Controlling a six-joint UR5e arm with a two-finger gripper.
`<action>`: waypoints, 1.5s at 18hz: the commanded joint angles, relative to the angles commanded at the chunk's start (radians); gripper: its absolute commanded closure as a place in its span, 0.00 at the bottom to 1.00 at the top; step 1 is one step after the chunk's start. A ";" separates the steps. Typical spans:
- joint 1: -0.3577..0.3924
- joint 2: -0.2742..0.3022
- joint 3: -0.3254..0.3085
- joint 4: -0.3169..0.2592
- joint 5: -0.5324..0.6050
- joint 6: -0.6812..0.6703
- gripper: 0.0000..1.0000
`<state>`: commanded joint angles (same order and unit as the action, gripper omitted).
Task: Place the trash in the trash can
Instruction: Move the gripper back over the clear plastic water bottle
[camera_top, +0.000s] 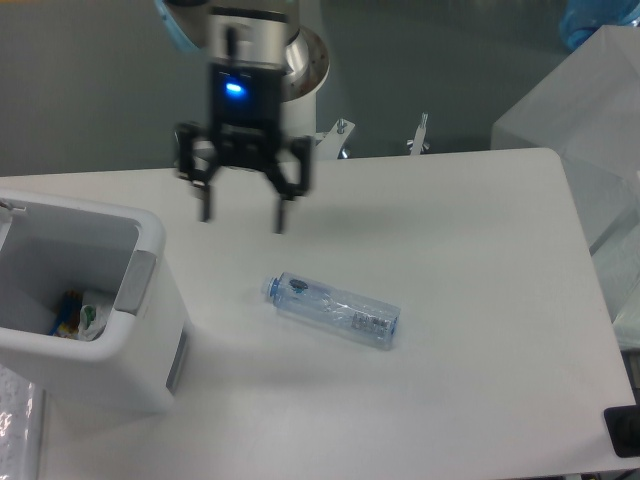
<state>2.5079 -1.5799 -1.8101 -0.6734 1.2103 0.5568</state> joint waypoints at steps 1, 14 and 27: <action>0.014 -0.018 -0.003 0.002 0.011 0.009 0.00; 0.077 -0.189 -0.025 -0.006 0.204 0.787 0.01; -0.093 -0.213 -0.101 -0.038 0.356 1.141 0.00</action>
<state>2.4147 -1.7933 -1.9113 -0.7117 1.5662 1.6981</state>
